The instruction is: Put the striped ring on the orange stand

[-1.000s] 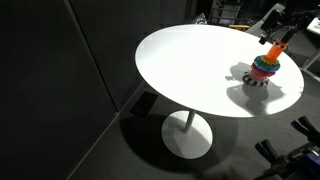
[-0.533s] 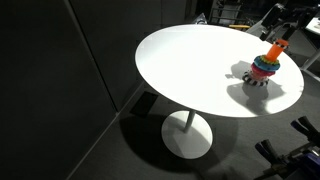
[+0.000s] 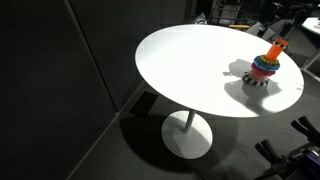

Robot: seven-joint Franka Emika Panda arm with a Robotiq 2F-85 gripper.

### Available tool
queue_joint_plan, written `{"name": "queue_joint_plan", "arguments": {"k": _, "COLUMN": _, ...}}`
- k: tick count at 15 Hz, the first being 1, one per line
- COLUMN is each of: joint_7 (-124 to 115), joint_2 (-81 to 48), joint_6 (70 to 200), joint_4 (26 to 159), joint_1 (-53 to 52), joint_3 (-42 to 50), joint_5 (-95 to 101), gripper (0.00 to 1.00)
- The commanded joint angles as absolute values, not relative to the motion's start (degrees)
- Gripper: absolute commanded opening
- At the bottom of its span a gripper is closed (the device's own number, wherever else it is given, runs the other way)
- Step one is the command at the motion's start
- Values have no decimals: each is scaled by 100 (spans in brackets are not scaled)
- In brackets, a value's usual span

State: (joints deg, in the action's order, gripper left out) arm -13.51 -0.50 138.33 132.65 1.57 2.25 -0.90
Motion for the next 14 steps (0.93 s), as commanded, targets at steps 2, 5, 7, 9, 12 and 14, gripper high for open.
{"name": "queue_joint_plan", "arguments": {"k": 2, "joint_7": -1412, "joint_2": -222, "joint_6": 13794, "joint_4": 13056, "joint_1": 151, "joint_3": 203, "joint_5": -167, "gripper": 100}}
{"name": "queue_joint_plan", "arguments": {"k": 5, "joint_7": -1388, "joint_2": -249, "joint_6": 13804, "joint_4": 13071, "joint_1": 129, "joint_3": 184, "joint_5": -190, "gripper": 100}}
{"name": "queue_joint_plan", "arguments": {"k": 7, "joint_7": -1363, "joint_2": -253, "joint_6": 13814, "joint_4": 13091, "joint_1": 112, "joint_3": 159, "joint_5": -213, "gripper": 100}}
{"name": "queue_joint_plan", "arguments": {"k": 9, "joint_7": -1356, "joint_2": -261, "joint_6": 13817, "joint_4": 13097, "joint_1": 94, "joint_3": 140, "joint_5": -219, "gripper": 100}}
{"name": "queue_joint_plan", "arguments": {"k": 12, "joint_7": -1337, "joint_2": -269, "joint_6": 13808, "joint_4": 13105, "joint_1": 76, "joint_3": 119, "joint_5": -228, "gripper": 100}}
{"name": "queue_joint_plan", "arguments": {"k": 14, "joint_7": -1325, "joint_2": -286, "joint_6": 13810, "joint_4": 13112, "joint_1": 75, "joint_3": 106, "joint_5": -233, "gripper": 100}}
